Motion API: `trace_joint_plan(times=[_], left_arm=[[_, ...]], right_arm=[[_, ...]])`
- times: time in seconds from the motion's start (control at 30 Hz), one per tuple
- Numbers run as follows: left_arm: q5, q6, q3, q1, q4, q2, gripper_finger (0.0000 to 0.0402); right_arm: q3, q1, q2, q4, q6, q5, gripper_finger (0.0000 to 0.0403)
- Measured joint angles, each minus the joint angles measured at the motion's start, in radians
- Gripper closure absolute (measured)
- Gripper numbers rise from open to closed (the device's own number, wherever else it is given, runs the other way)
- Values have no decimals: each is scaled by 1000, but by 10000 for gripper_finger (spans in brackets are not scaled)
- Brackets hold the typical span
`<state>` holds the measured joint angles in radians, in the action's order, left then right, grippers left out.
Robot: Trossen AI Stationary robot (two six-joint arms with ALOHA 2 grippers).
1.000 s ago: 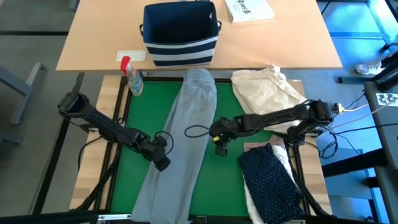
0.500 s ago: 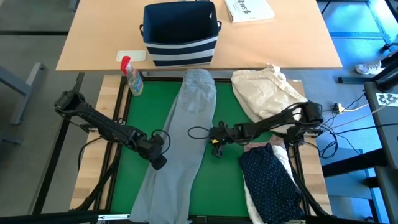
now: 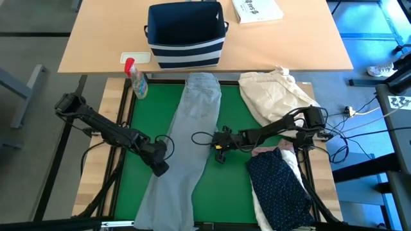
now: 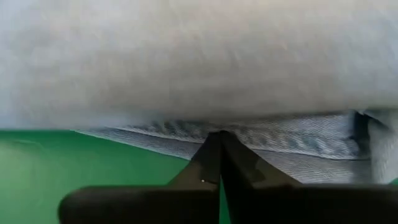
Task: Fold laundry
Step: Fold the blue jeans
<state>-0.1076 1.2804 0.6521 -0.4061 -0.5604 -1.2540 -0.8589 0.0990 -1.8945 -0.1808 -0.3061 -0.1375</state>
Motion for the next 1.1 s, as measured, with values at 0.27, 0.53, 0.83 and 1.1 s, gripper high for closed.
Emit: trace_joint_plan(times=[0.27, 0.53, 0.83, 1.1], left_arm=[[-68, 0, 1, 0, -257, 60, 398], [-38, -88, 0, 9, -199, 60, 394], [-184, -92, 2, 41, -178, 79, 288], [11, 176, 122, -133, -21, 154, 235]], right_arm=[[1, -1, -1, 9, 25, 3, 395], [3, -1, -2, 9, 25, 5, 395], [4, -1, -4, 5, 25, 5, 394], [5, -1, -4, 1, 25, 6, 393]])
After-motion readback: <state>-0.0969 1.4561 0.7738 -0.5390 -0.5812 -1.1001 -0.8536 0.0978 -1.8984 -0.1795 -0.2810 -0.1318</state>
